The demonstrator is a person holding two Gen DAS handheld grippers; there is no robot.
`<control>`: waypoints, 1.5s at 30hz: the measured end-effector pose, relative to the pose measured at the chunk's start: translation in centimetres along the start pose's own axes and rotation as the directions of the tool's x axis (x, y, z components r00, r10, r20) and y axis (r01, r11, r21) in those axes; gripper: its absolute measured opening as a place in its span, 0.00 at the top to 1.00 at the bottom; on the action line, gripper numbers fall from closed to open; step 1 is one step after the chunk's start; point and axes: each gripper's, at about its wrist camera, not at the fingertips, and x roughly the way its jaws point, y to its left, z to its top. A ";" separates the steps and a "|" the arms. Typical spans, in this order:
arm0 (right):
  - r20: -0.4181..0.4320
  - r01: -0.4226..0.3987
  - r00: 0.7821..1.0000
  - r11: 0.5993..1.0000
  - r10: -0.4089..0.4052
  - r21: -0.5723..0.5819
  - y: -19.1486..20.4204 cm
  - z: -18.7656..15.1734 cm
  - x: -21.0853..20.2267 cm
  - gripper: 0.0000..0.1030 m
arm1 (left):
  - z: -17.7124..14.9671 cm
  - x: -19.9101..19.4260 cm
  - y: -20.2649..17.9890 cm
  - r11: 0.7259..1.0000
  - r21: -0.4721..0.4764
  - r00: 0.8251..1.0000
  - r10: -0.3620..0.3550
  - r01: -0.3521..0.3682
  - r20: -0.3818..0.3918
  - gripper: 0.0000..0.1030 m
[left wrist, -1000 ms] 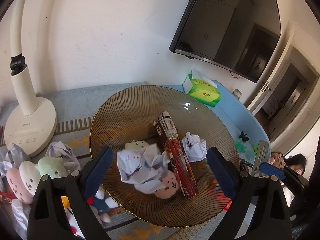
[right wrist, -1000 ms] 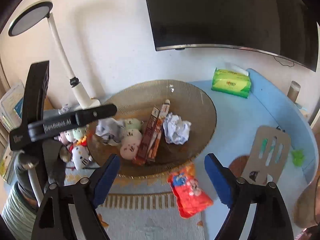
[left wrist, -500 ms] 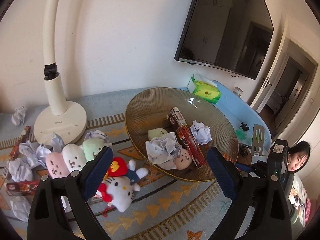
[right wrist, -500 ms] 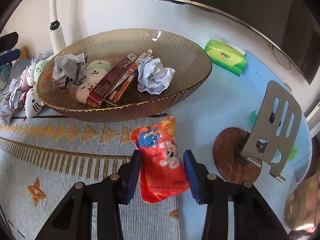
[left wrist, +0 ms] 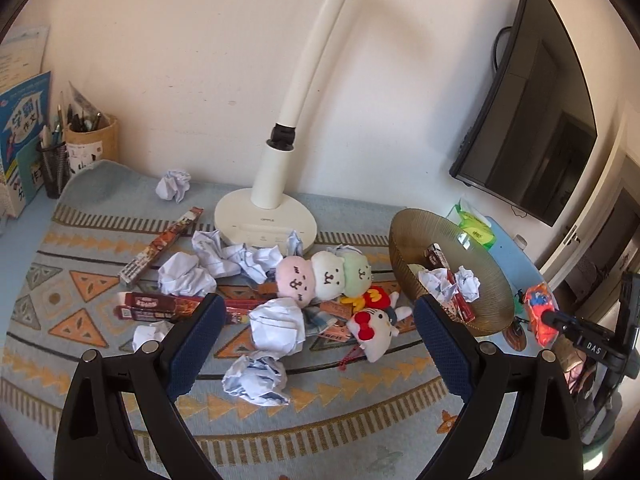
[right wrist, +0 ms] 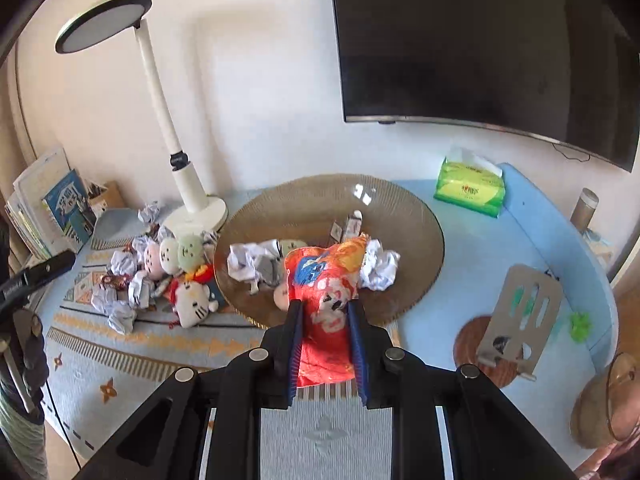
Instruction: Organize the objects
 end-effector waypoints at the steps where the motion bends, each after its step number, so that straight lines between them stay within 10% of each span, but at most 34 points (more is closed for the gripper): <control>1: 0.004 -0.001 1.000 1.000 0.001 -0.005 0.4 1.4 0.9 0.79 | 0.0 -0.4 0.8 1.000 -0.021 1.000 0.008 -0.008 0.007 0.08; 6: -0.050 0.089 0.995 0.995 -0.087 0.039 -0.8 3.9 6.3 0.51 | -0.7 -2.3 4.3 0.995 -0.068 0.997 0.071 -0.070 0.019 0.08; 12: -0.027 -0.066 0.997 0.997 0.067 0.044 2.5 -1.2 4.0 0.42 | -5.8 -4.2 10.4 0.968 -0.166 0.982 0.185 -0.186 -0.021 0.07; 20: -0.166 -0.280 0.947 0.960 0.276 0.000 13.6 -5.6 8.8 0.29 | -9.9 -3.1 12.6 0.929 -0.194 0.947 0.320 -0.316 -0.014 0.07; 27: -0.192 -0.151 0.968 0.985 0.164 0.082 15.0 -8.0 13.1 0.28 | -10.4 -1.5 11.2 0.946 -0.090 0.949 0.304 -0.311 -0.081 0.06; 45: -0.242 -0.143 0.962 0.988 0.126 -0.052 17.3 -8.6 14.0 0.15 | -10.8 -0.2 11.4 0.935 -0.090 0.932 0.326 -0.342 -0.158 0.02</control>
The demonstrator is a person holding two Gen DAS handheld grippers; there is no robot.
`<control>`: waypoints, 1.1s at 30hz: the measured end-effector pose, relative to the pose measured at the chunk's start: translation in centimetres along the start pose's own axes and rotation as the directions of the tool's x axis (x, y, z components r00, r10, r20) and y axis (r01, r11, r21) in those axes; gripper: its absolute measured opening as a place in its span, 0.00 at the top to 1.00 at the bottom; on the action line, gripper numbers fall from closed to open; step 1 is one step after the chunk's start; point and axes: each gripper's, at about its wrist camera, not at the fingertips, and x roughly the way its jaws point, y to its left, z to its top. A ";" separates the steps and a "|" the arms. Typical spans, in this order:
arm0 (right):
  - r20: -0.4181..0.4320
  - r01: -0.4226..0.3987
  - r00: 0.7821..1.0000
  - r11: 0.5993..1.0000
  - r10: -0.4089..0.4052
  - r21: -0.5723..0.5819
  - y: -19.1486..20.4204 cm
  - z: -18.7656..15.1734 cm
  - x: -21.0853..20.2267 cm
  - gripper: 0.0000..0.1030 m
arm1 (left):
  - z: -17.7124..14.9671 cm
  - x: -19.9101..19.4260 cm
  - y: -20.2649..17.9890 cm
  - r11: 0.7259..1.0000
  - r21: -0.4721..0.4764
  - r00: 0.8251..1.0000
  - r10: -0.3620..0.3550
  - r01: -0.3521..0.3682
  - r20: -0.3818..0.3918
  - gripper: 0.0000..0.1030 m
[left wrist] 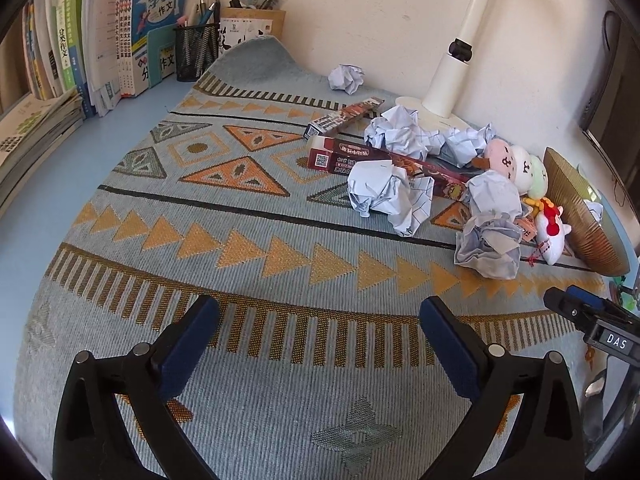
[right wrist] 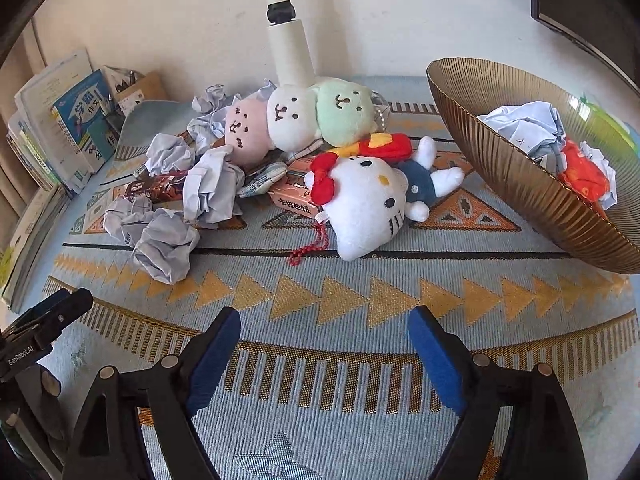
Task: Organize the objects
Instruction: 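Move the left tool back toward the crumpled paper on the rug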
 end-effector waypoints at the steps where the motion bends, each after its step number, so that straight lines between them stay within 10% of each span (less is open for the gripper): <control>1: -0.001 -0.002 1.000 1.000 0.002 -0.002 0.1 0.0 0.1 0.15 | 0.0 0.0 0.0 1.000 0.003 1.000 -0.012 0.012 0.001 0.02; 22: 0.022 0.004 1.000 1.000 -0.004 -0.001 0.8 -0.2 -0.3 0.11 | 0.1 -0.9 0.1 0.999 -0.011 0.998 -0.042 0.043 0.041 0.02; 28: 0.078 -0.090 0.993 0.995 0.093 -0.040 2.6 0.2 -2.0 0.11 | 4.4 0.5 1.3 0.955 -0.176 0.971 -0.240 0.237 0.007 0.02; 33: -0.019 -0.187 0.982 0.975 0.186 -0.118 8.0 1.7 0.4 0.11 | 7.0 5.1 -0.8 0.966 -0.098 0.969 -0.243 0.238 -0.046 0.06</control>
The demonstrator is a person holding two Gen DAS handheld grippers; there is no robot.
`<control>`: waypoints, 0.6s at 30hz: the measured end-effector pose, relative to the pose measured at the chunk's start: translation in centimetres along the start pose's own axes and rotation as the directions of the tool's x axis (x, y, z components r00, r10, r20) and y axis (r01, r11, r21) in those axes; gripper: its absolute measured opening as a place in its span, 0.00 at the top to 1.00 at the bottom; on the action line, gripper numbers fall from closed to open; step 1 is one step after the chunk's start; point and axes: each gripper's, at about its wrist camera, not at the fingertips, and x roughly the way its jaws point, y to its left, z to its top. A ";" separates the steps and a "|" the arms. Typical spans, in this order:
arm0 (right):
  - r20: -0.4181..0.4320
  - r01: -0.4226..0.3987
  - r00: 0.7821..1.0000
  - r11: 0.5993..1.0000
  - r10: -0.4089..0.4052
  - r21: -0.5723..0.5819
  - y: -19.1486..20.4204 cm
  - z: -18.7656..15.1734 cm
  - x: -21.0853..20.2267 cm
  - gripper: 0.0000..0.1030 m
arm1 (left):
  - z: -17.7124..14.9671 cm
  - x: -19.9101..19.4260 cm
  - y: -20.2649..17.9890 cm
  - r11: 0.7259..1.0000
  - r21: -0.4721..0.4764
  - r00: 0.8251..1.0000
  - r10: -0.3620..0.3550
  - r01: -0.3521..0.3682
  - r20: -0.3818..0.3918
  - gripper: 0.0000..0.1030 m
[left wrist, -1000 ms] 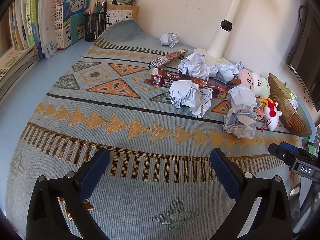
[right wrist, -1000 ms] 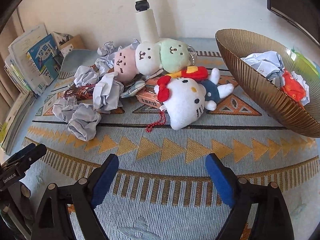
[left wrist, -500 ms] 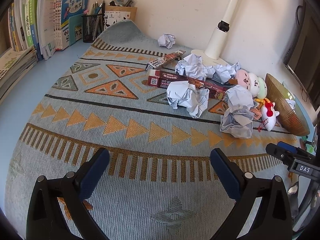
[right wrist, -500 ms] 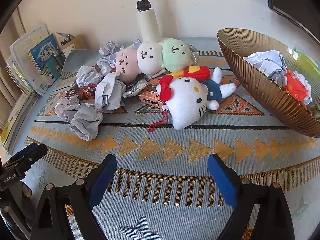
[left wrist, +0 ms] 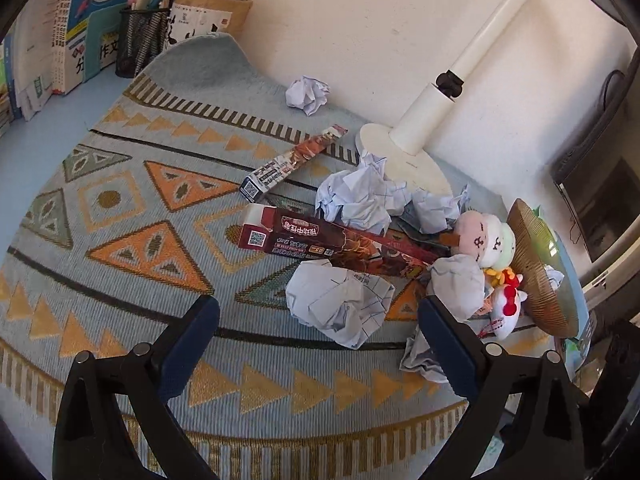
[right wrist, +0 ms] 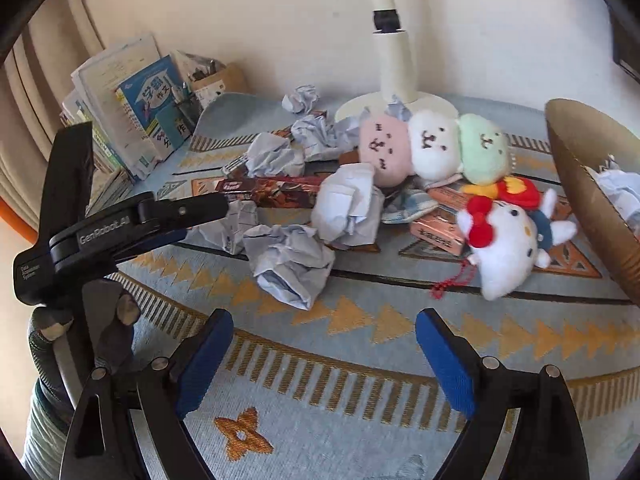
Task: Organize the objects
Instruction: 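Move the left tool back toward the crumpled paper on the rug, then grasp a crumpled paper wad with the left tool while the right tool grasps another wad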
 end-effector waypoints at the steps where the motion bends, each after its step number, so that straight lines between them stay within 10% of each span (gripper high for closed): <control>1: -0.008 0.003 1.000 1.000 -0.003 -0.026 0.8 0.3 0.8 0.11 | 0.1 0.7 0.0 1.000 -0.005 1.000 -0.013 0.013 -0.010 0.09; 3: -0.003 0.032 0.999 0.998 -0.032 -0.053 1.8 1.1 2.3 0.16 | 0.1 0.7 -0.7 1.000 0.029 1.000 -0.009 0.008 0.015 0.22; 4: -0.011 0.048 0.999 0.998 -0.049 -0.045 1.8 1.4 3.0 0.22 | -0.1 0.9 -0.9 0.999 0.041 1.000 -0.026 0.026 0.011 0.49; 6: -0.042 0.031 0.999 0.999 -0.032 -0.025 1.6 2.1 4.2 0.39 | -0.5 0.8 -1.3 0.998 0.064 0.999 -0.024 0.022 0.033 0.55; 8: -0.027 0.046 0.999 0.998 -0.047 -0.042 1.8 2.2 4.6 0.52 | -0.6 0.6 -1.6 0.996 0.082 0.999 -0.019 0.015 0.046 0.58; 18: 0.104 0.154 0.984 0.986 -0.147 -0.061 -2.3 -2.6 -3.9 0.53 | -4.1 -4.0 -2.3 0.994 0.104 0.995 -0.033 0.023 0.093 0.59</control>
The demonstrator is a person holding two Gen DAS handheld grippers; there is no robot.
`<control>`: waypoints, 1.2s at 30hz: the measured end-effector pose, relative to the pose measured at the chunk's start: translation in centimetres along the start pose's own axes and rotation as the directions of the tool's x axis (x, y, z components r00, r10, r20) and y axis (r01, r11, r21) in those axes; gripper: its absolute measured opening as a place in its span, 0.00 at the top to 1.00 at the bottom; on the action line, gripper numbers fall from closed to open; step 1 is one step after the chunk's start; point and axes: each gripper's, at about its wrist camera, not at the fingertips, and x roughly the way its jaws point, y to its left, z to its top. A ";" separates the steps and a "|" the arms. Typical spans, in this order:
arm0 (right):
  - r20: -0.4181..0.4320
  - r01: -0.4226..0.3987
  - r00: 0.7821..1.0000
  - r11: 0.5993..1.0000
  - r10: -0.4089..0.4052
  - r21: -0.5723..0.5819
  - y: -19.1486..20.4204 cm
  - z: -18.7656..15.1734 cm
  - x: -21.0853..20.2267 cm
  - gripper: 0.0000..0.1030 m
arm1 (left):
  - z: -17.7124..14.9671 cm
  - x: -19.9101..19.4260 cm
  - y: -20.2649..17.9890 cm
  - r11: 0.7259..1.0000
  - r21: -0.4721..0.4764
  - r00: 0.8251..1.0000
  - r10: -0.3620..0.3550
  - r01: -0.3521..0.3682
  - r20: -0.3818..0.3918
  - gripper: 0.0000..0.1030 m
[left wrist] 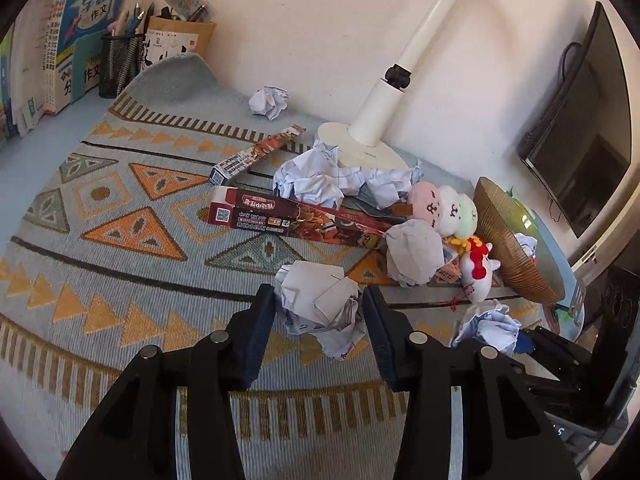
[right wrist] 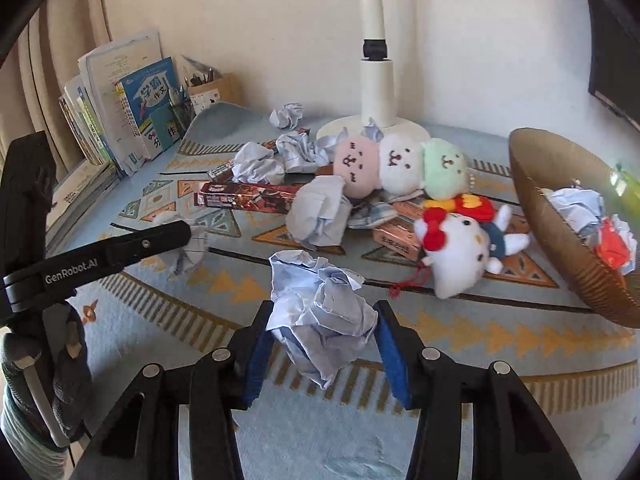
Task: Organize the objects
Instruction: 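Grasp a crumpled paper wad with the left tool while the right tool grasps another wad, then carry both paper wads over the brown bowl and open both tools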
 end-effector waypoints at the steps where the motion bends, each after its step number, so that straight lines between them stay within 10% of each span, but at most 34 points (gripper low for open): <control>1: 0.001 0.040 0.999 0.999 -0.040 -0.029 -0.6 -0.5 -0.4 0.53 | -0.6 -0.7 -0.3 0.999 0.009 0.999 0.034 -0.034 0.024 0.59; 7: -0.012 0.001 1.000 0.996 0.000 0.092 -5.7 -1.4 -0.1 0.53 | -2.3 -1.5 -1.5 0.980 0.038 0.975 0.192 -0.197 0.114 0.59; 36: -0.037 -0.020 0.999 0.995 0.024 0.101 -5.5 -1.5 0.3 0.51 | -2.3 -1.0 -0.3 0.987 -0.018 0.984 0.158 -0.157 0.079 0.52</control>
